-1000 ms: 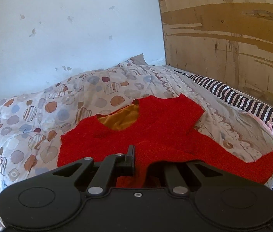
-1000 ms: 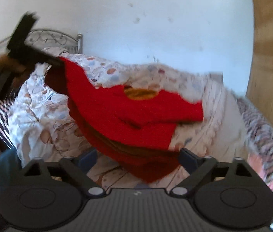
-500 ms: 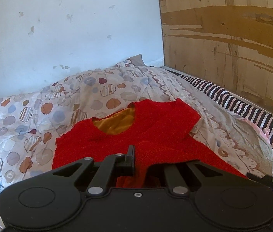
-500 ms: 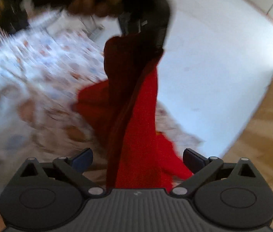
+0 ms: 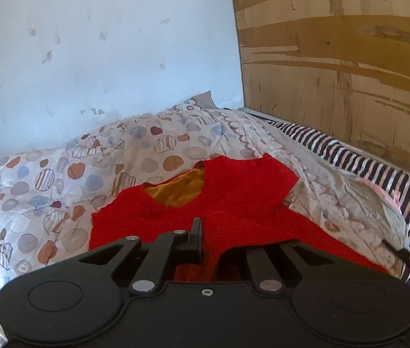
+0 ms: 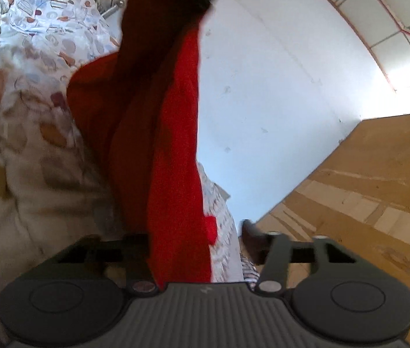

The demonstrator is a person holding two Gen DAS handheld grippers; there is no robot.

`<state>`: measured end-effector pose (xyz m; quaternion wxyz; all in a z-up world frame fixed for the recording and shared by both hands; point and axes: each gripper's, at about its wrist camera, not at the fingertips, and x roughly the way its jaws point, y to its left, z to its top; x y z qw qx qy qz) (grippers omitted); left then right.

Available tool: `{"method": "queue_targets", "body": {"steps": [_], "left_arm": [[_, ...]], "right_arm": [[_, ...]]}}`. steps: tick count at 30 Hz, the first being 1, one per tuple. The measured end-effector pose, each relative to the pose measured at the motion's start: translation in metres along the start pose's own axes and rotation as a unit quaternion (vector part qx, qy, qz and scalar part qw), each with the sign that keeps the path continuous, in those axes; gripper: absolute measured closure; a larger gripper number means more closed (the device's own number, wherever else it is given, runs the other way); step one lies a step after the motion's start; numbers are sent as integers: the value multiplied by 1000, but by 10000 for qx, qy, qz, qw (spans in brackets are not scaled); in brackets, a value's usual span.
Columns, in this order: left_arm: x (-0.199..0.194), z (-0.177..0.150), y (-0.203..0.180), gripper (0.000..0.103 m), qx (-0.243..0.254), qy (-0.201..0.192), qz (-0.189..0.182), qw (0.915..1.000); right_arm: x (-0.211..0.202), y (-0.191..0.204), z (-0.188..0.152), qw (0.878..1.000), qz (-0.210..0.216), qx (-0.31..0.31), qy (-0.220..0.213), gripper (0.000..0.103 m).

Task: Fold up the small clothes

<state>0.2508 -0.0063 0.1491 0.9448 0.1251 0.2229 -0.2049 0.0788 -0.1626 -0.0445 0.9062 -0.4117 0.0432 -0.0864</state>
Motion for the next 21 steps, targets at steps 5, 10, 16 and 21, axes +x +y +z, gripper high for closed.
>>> {"method": "queue_targets", "body": {"steps": [5,10,16,21], "left_arm": [[-22,-15,-5,96,378,-149,173,9990],[-40,-38,-12,95,767,-355,381,9957],[-58,-113,-39,87,1948,-745,1182,9708],[-67,-164,-53,87,1706,-627,1434,9728]], "right_arm": [[-15,-24,-15,9996,-137,217,77,85],[-22,-53,-12,9973,-158,703,-144,95],[-22,-81,-7,9922,-187,1181,-357,96],[-38,-78,-12,9930,-111,1092,-447,96]]}}
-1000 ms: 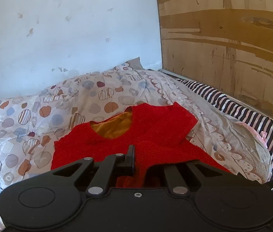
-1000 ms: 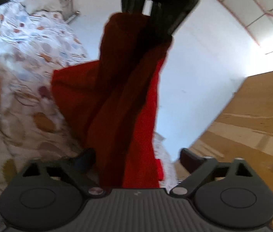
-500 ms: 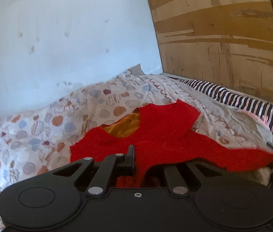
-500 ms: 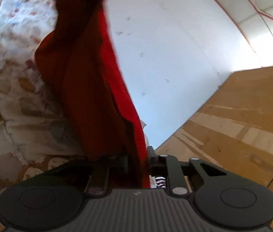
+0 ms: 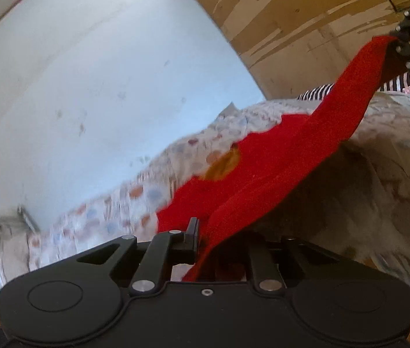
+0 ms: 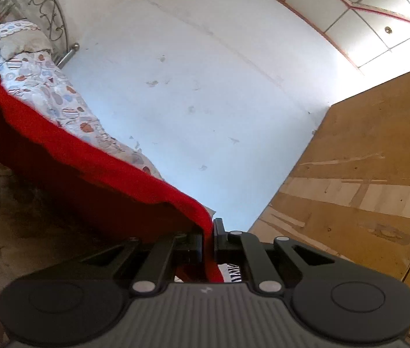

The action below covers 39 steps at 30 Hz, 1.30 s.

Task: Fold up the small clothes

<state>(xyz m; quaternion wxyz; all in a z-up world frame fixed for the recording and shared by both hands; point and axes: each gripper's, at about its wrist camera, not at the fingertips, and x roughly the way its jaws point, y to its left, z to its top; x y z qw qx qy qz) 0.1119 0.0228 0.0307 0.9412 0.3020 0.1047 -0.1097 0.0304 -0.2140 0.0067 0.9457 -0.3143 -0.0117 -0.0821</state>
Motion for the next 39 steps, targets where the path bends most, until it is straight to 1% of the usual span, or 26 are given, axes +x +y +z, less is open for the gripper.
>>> {"method": "queue_targets", "body": {"steps": [1,3,4,6,7,8,9,11,13,17,20,23,25,27,30,34,37,39], "left_arm": [[-2,-7,-3,87,-87,85,-11,9999],[-7,-21,-11,87,-66,166,52,9998],[-9,-27,-14,87,-8,180,115,9998],[-15,-37,-22,87,198,148,355,9991],[-17,-40,-25,90,204,135,446,9987],[-20,-41,-26,94,100,129,502,9986],[-22,-40,-27,95,-22,110,524,9986],[-32,-37,-24,96,-287,-64,593,9978],[-40,-30,-23,96,-350,-245,697,9967],[-71,-16,-15,97,-446,-640,850,9933],[-105,-4,-6,97,-467,-872,851,9915],[-136,6,5,97,-586,-873,649,9923],[-153,11,11,97,-597,-864,469,9934],[-162,14,13,96,-617,-835,357,9940],[-156,13,12,96,-671,-701,257,9949],[-127,14,16,95,-659,-534,212,9962],[-98,22,28,95,-735,-452,217,9960],[-72,30,41,95,-721,-399,244,9963]], "right_arm": [[-1,1,-2,10000,31,18,40,96],[-7,2,-6,9999,78,47,130,96],[-10,3,-9,9998,111,58,174,96],[-19,7,-15,9994,212,87,244,96],[-24,9,-16,9993,238,74,267,97],[-29,10,-18,9992,266,54,279,97],[-33,10,-18,9992,281,40,290,98],[-39,8,-18,9994,209,86,256,98],[-44,2,-11,9995,119,222,203,99],[-66,-19,3,9994,-34,323,-96,99],[-93,-39,17,9989,48,384,-263,99],[-119,-58,25,9982,267,350,-415,99],[-132,-70,27,9973,446,448,-360,98],[-135,-78,28,9960,666,551,-222,98],[-122,-75,26,9959,764,479,-68,98],[-95,-65,29,9965,764,331,21,98],[-66,-63,39,9969,727,269,-138,97],[-35,-61,46,9968,750,199,-186,97]]}}
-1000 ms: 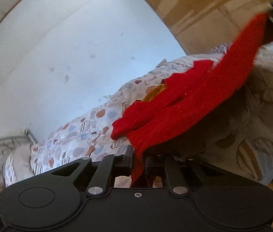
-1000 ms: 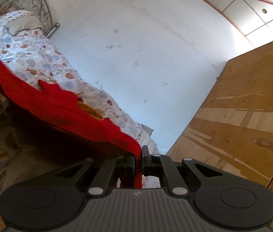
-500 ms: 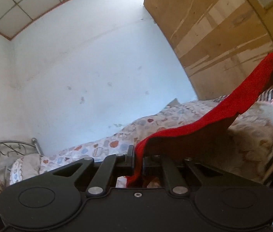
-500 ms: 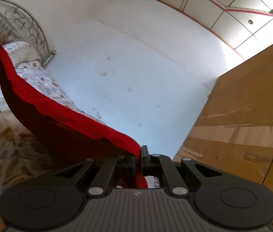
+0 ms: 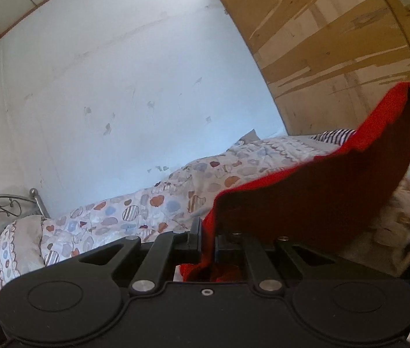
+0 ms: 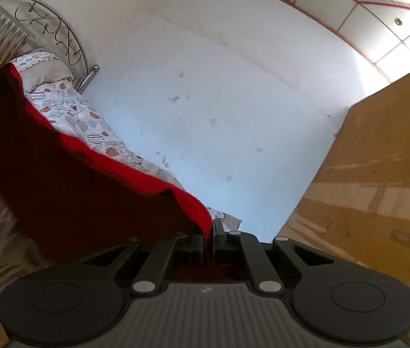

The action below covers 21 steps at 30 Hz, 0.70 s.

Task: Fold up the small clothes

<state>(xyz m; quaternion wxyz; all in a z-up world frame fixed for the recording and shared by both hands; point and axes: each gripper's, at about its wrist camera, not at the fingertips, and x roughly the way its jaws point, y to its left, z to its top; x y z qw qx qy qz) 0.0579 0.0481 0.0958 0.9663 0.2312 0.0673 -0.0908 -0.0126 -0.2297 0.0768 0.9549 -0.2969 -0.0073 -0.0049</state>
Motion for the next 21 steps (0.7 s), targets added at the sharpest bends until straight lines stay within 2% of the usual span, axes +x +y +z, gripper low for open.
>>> {"method": "queue_targets", "body": {"steps": [3,6,10,15,18,21], "left_arm": [[47,14,18,94,-191,99,-2,9998],[106,26,31,94,-260,248,26,9994],[192,30,41,94,-277,779,-215,9963],[283,19,45,93,-159,1457,-529,9878],[329,6,45,92,-258,1831,-715,9802],[363,-9,44,92,-493,2102,-823,9729]], "right_arm": [[56,-3,7,10000,81,-23,-14,97],[121,-8,10,9992,333,192,128,97],[207,-17,0,9916,893,668,652,97],[295,-14,-21,9767,1368,1000,1314,96],[333,-7,-39,9700,1494,1027,1619,96],[353,2,-53,9662,1561,987,1796,96]]}}
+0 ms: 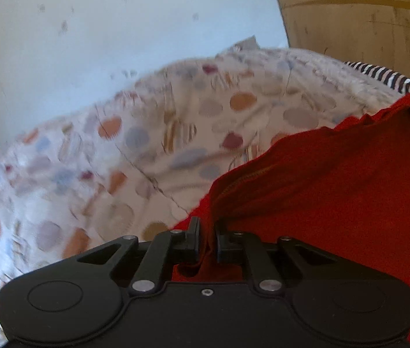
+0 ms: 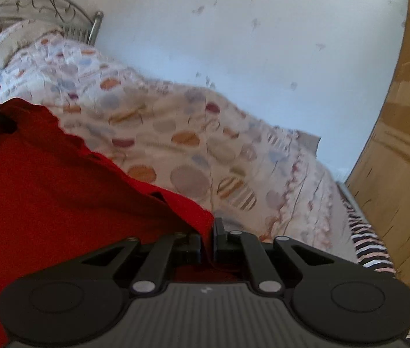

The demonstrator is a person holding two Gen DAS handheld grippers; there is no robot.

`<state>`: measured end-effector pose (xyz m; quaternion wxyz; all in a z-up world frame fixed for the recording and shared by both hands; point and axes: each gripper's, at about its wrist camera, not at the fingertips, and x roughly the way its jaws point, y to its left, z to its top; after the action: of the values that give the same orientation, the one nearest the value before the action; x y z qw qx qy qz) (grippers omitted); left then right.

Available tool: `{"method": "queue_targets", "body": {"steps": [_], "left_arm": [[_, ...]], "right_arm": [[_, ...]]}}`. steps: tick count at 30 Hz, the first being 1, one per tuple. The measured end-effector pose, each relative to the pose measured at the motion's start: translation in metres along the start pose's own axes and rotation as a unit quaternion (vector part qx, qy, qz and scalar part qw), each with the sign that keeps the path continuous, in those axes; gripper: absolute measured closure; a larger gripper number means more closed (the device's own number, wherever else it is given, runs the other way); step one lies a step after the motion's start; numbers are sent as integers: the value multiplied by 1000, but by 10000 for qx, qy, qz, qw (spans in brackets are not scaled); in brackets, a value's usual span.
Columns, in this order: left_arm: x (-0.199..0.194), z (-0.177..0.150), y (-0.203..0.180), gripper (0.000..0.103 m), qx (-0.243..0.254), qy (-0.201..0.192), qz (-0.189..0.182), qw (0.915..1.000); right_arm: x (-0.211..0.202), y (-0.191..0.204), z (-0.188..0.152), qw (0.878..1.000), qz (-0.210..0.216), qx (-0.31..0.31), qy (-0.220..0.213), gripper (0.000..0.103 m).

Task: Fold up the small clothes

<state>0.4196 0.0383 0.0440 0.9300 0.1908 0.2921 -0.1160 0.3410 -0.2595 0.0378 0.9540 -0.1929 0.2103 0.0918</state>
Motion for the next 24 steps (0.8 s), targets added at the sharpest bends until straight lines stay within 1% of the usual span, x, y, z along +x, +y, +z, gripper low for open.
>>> {"method": "queue_targets", "body": {"steps": [5,6,8,9,10,11,12,13,14,15,16,17,19,20,21,23,24], "left_arm": [[34,-8,6,90,-392,221,-96,9989],[36,-10,6,88,-450,237,-115,9986],[36,-15,10,78,-605,203,-155,9978],[35,-16,12,75,-676,168,-199,9974],[32,-19,16,63,-782,130,-273,9965],[29,-23,21,45,-930,89,-354,9950],[25,-26,26,33,-1100,65,-427,9930],[21,-31,33,13,-1305,18,-536,9900],[15,-38,42,3,-1559,-87,-645,9856],[9,-45,52,0,-1854,-216,-739,9796],[5,-51,60,1,-2102,-282,-835,9737],[1,-58,70,1,-2423,-307,-954,9650],[-8,-72,85,1,-2994,-295,-937,9491],[-14,-80,89,1,-3230,-289,-931,9414],[-21,-89,90,1,-3381,-313,-1038,9348],[-34,-106,86,1,-3515,-357,-1366,9255],[-39,-113,81,1,-3510,-341,-1491,9238]], "right_arm": [[28,8,-4,9999,9,5,133,95],[32,9,-6,9998,30,27,191,90],[36,9,-11,9996,47,72,279,85],[35,8,-14,9995,58,92,296,79],[35,6,-17,9994,72,129,317,71],[34,4,-20,9993,48,189,328,53],[30,0,-22,9992,10,261,317,36],[27,-4,-23,9990,-39,353,284,30],[24,-8,-25,9987,-73,440,260,20],[20,-14,-27,9982,-91,555,230,12],[16,-20,-30,9974,-89,689,186,9],[14,-25,-33,9966,-88,802,166,6],[6,-35,-37,9945,-33,1038,142,5],[2,-39,-40,9932,52,1157,100,2],[-1,-43,-43,9918,140,1271,47,0],[-4,-49,-46,9890,311,1443,-21,0],[-2,-51,-47,9877,404,1512,3,0]]}}
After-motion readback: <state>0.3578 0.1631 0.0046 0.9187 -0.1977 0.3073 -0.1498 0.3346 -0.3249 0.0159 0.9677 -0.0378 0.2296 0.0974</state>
